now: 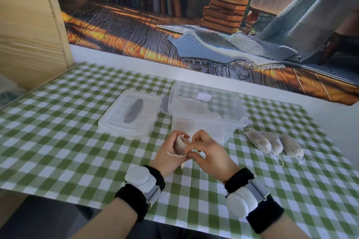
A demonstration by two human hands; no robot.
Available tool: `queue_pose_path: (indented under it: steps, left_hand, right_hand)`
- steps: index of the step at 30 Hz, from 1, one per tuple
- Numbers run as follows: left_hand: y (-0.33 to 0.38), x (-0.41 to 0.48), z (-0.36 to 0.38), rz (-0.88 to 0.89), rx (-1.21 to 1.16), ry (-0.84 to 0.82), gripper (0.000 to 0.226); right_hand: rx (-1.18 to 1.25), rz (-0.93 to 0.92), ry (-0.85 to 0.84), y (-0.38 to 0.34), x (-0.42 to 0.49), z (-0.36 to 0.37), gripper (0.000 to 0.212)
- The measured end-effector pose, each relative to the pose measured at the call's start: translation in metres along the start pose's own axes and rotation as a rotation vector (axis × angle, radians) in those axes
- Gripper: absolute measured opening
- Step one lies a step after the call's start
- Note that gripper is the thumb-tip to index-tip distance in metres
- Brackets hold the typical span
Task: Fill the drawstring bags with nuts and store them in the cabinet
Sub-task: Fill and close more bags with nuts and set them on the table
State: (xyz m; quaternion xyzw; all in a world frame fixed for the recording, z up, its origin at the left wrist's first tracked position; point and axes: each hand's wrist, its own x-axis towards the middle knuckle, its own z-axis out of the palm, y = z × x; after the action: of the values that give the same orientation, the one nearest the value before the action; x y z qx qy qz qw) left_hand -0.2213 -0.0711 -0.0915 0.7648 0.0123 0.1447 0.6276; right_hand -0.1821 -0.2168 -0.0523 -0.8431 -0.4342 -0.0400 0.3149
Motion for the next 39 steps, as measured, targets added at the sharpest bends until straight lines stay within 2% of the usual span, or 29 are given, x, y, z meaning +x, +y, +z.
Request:
queue_pose_path:
  steps: [4,8,13,20,24,29,34,39]
  left_hand:
    - [0.001,-0.001,-0.002,0.014,-0.030,-0.022,0.044]
    - [0.000,-0.001,-0.001,0.016,-0.048,0.003,0.030]
    - [0.000,0.000,0.004,0.042,0.010,-0.022,0.019]
    - [0.002,0.006,0.012,0.035,0.032,-0.099,0.009]
    - [0.002,0.004,0.007,-0.035,-0.116,-0.130,0.017]
    - [0.003,0.000,0.006,-0.126,-0.334,-0.247,0.027]
    - [0.004,0.006,0.006,-0.223,-0.482,-0.219,0.032]
    - [0.008,0.006,0.009,-0.272,-0.559,-0.219,0.015]
  right_hand:
    - [0.175,0.085,0.069,-0.002,-0.002,-0.004,0.015]
    - [0.456,0.256,0.170,-0.009,0.000,-0.012,0.028]
    - [0.828,0.348,0.207,-0.020,0.005,-0.017,0.023]
    - [0.951,0.345,0.211,-0.026,0.012,-0.015,0.017]
    - [1.024,0.368,0.280,-0.018,0.011,-0.022,0.021]
    - [1.026,0.391,0.237,-0.018,0.011,-0.023,0.021]
    - [1.047,0.406,0.233,-0.021,0.013,-0.022,0.022]
    - [1.081,0.390,0.224,-0.025,0.017,-0.023,0.024]
